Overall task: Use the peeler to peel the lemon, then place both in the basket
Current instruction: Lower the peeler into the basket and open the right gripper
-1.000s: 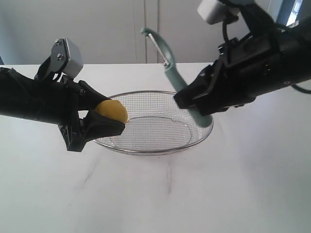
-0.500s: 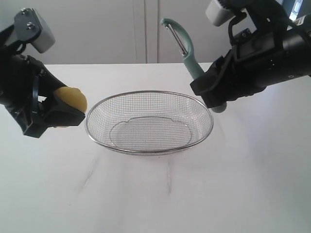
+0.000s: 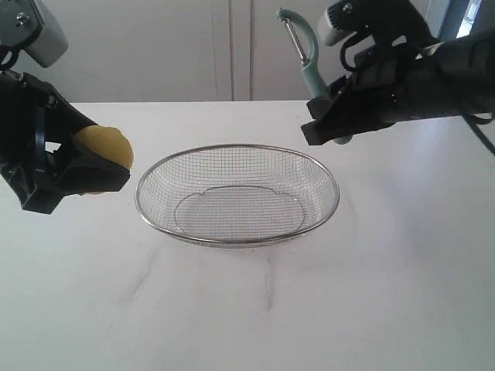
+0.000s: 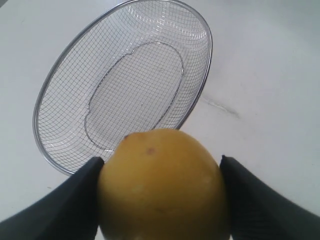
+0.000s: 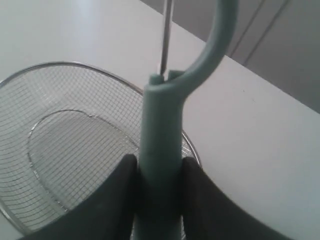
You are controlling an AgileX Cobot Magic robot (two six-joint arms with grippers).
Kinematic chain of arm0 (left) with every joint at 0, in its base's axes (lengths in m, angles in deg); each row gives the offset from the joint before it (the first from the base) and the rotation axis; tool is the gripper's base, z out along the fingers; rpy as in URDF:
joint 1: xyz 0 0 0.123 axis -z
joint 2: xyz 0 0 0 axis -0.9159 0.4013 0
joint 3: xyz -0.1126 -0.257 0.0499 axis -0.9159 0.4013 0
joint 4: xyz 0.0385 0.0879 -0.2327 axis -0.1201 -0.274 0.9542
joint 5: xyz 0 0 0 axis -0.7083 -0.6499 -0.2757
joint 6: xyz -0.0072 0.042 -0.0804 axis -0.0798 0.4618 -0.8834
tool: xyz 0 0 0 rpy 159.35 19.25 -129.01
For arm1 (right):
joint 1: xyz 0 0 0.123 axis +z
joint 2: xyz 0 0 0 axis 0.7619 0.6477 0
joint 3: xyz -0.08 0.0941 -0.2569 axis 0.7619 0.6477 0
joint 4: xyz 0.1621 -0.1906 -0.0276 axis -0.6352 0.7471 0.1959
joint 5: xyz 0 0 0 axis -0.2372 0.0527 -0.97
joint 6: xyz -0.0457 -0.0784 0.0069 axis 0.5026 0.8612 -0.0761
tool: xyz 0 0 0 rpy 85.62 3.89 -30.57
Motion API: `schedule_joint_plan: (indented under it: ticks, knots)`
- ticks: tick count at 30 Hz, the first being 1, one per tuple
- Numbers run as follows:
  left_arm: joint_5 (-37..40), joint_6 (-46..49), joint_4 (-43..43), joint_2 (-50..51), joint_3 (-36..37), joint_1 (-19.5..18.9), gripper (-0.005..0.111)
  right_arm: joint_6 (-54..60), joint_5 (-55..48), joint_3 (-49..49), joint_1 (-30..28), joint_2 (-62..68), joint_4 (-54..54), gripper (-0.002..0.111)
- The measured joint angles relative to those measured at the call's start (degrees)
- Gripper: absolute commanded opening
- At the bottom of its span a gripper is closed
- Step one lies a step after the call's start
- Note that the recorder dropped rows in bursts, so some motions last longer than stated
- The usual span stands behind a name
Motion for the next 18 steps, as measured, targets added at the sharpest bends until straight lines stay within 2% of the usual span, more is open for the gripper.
schedule_joint_plan:
  ticks: [8,18]
  knots:
    - [0.0,0.0,0.0,0.0,0.0,0.0,0.0,-0.97,-5.73,-8.46,0.0,15.3,0.0,0.0]
    - [-0.56,0.0,0.09,0.0,0.0,0.0,0.0,-0.97,-3.93,-10.33,0.0,23.65,0.0,0.0]
